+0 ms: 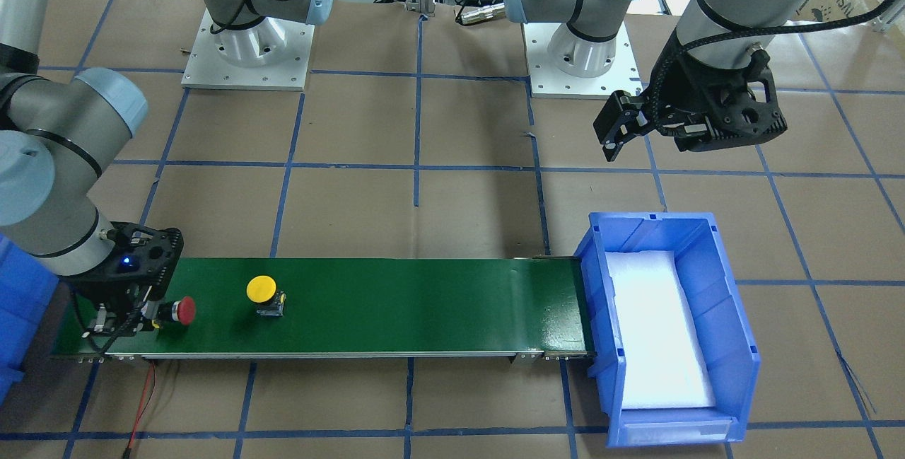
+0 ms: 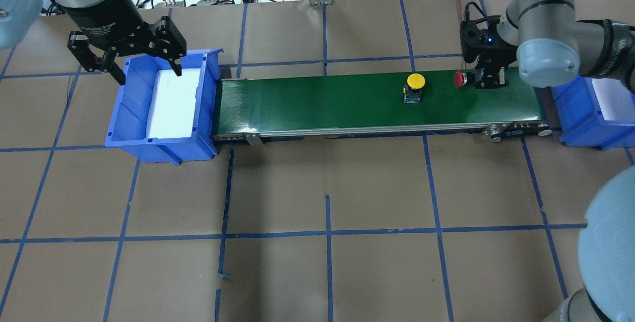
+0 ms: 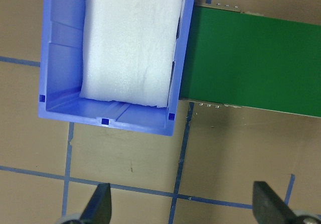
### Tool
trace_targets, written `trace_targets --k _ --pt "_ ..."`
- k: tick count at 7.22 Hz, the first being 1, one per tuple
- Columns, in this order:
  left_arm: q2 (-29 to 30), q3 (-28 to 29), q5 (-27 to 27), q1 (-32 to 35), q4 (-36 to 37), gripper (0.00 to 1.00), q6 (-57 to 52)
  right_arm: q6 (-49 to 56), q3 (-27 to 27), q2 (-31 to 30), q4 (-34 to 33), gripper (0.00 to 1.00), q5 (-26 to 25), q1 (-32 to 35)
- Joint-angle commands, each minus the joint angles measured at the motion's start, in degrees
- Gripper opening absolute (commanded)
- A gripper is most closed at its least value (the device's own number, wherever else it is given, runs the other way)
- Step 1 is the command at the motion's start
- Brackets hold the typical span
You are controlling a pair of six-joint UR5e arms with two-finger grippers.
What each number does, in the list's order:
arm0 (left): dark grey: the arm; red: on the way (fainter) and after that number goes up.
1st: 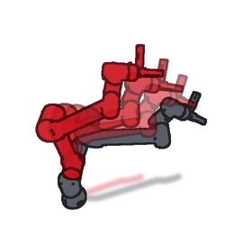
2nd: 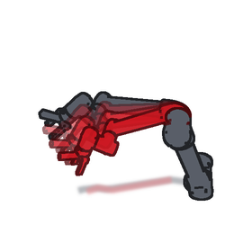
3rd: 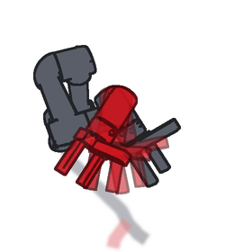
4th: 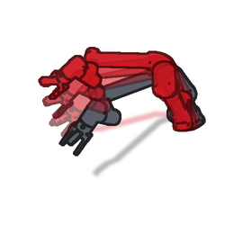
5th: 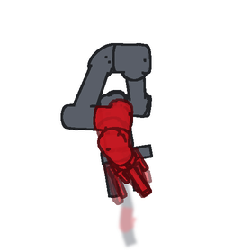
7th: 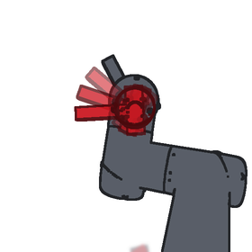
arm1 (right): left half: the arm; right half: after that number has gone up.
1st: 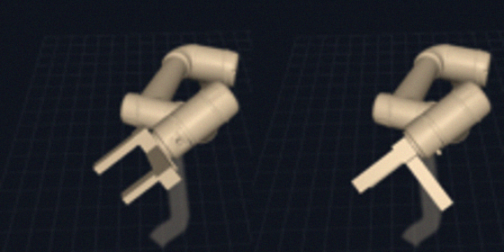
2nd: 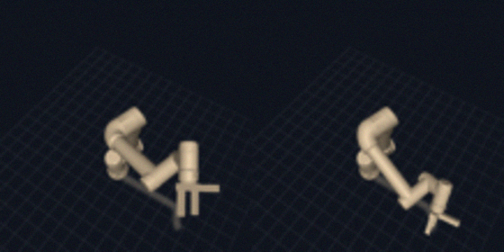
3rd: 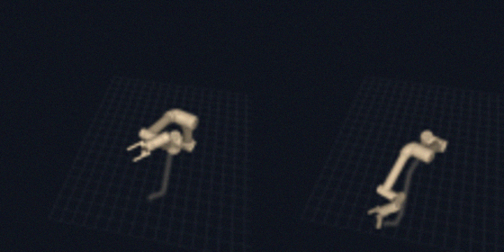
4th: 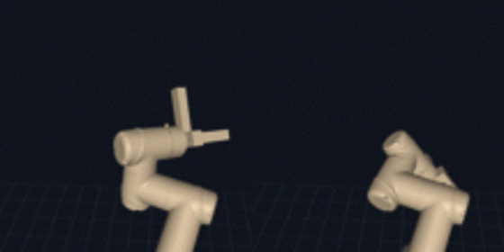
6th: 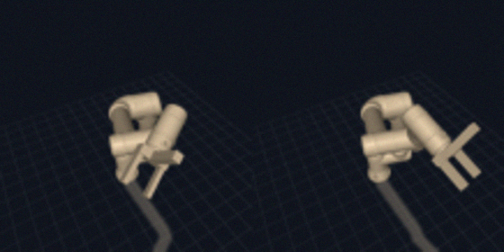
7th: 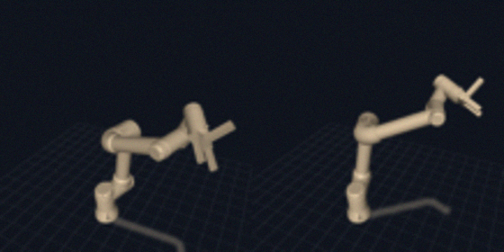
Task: Transport two buttons from left to right
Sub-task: 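Carry the red button into the far blue bin with the right gripper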
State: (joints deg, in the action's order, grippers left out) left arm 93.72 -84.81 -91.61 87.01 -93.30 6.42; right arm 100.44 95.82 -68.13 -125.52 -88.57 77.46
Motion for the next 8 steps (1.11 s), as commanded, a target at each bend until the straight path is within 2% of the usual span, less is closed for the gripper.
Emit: trace_targets --k 1,4,5,8 --pt "0.1 0.0 0.0 0.0 0.1 1.00 0.0 1.8 -8.5 -0.1 3.8 0.06 0.1 -6.7" --pt "0.1 0.0 0.0 0.0 0.1 1.00 0.0 7.4 -9.6 0.9 4.2 0.06 0.2 -20.7" --pt "0.1 0.0 0.0 0.0 0.1 1.00 0.0 9.5 -9.0 1.8 4.1 0.06 0.3 -23.6" --pt "0.1 0.0 0.0 0.0 0.1 1.00 0.0 15.8 -10.0 8.9 1.2 0.07 1.5 -26.5"
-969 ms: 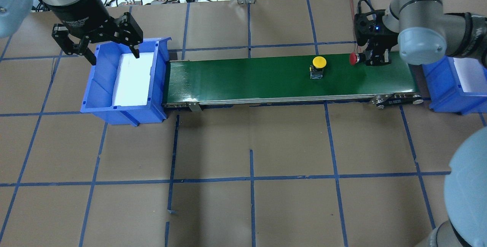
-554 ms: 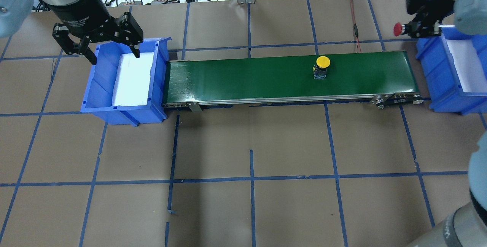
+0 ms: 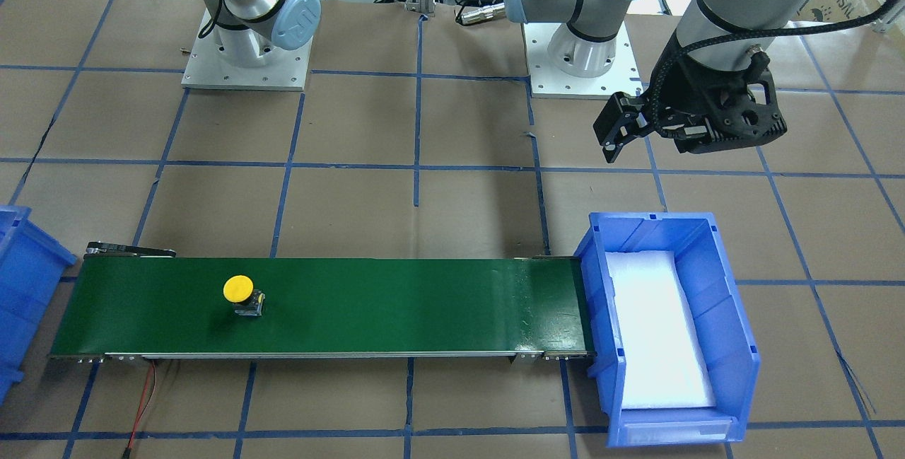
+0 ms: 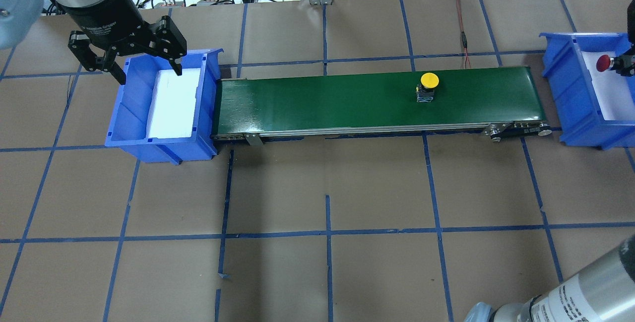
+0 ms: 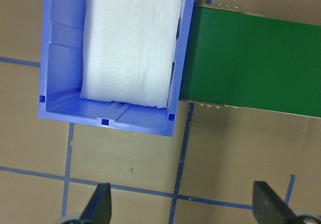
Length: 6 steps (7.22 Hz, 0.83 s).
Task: Transport two buttons from left to right
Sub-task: 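Carry the red button into the far blue bin with the right gripper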
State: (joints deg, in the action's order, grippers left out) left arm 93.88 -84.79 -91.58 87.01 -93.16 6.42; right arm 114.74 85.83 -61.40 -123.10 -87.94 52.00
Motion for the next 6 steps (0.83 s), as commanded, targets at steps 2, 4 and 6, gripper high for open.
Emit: trace_targets --k 2,4,6 --pt "-0.1 0.0 0.0 0.0 0.0 1.00 0.0 2.8 -0.3 5.8 -1.3 0.70 2.0 -1.0" --pt "0.2 0.0 0.0 0.0 0.0 1.00 0.0 2.9 -0.9 3.8 -0.3 1.00 1.9 -0.8" --pt "0.0 0.0 0.0 0.0 0.0 1.00 0.0 1.5 -1.4 -5.3 7.8 1.00 2.1 5.7"
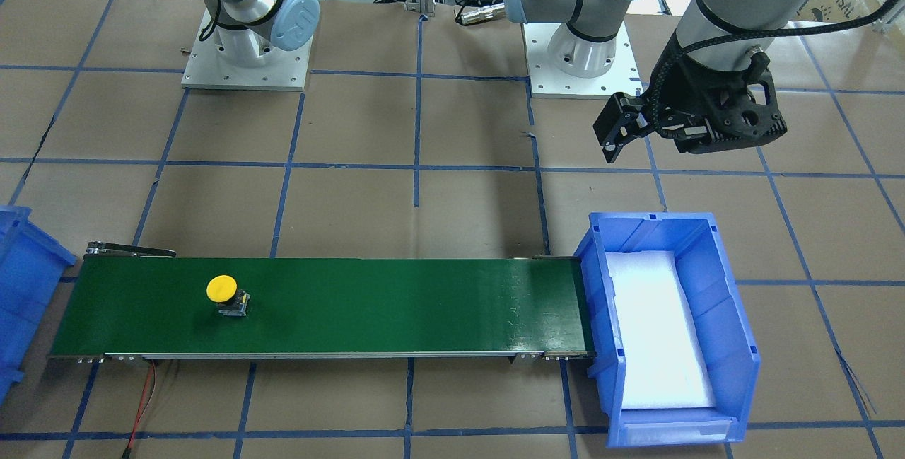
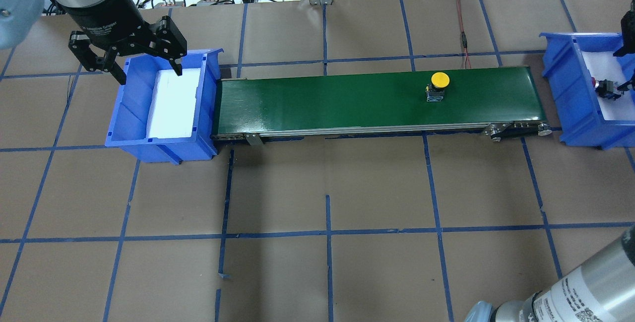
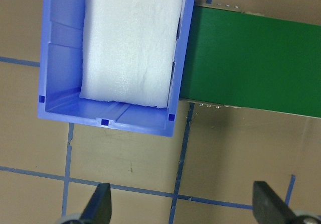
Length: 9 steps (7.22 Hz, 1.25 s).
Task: Transport two buttons from left to right
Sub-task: 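Release the red button and move the right gripper over the yellow button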
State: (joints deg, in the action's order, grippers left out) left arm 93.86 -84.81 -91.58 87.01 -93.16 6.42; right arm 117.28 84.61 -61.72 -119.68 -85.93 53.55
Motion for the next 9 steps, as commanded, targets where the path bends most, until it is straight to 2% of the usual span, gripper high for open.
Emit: trace_targets --k 1,3,5,7,9 --pt "-0.1 0.0 0.0 0.0 0.0 1.00 0.0 -3.5 0.0 -6.6 4.7 1.00 -0.3 8.1" --pt "0.1 0.0 0.0 0.0 0.0 1.00 0.0 -9.1 1.9 -8.1 6.5 1.00 0.1 16.9" --pt "0.0 0.0 0.0 0.0 0.0 1.00 0.0 -12.0 3.3 -6.9 5.4 1.00 0.4 22.5" --pt "0.2 0.0 0.0 0.0 0.0 1.00 0.0 -11.9 6.8 -6.1 1.5 1.00 -0.5 23.3" --pt "0.0 0.0 0.1 0.0 0.0 1.00 0.1 -11.7 7.2 -5.6 1.5 0.99 0.2 23.3"
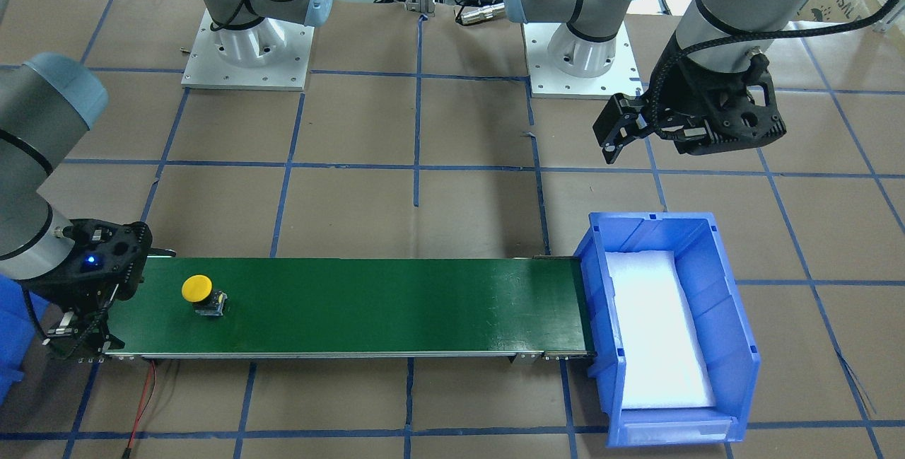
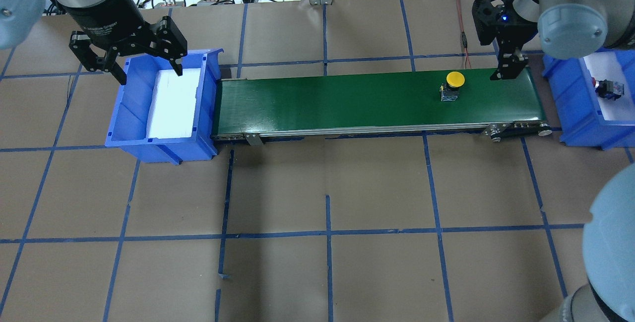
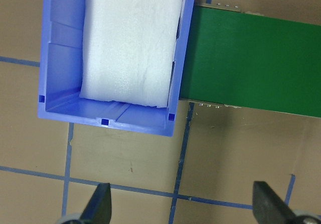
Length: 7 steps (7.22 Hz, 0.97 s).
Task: Transport two buttons from left to right
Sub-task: 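Release the red button and move the right gripper over the yellow button, then lower the right gripper and close it on the yellow button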
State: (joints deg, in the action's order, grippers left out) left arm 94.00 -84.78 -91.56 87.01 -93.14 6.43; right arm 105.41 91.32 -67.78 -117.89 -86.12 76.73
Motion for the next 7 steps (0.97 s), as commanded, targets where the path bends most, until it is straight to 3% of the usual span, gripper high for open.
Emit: trace_targets --k 1,7 --pt "0.0 0.0 0.0 0.0 0.0 1.00 0.0 0.1 0.9 0.5 -0.3 0.98 0.4 0.1" --pt "-0.1 0.0 0.0 0.0 0.0 1.00 0.1 -0.1 4.3 0.9 -2.3 1.00 0.4 0.2"
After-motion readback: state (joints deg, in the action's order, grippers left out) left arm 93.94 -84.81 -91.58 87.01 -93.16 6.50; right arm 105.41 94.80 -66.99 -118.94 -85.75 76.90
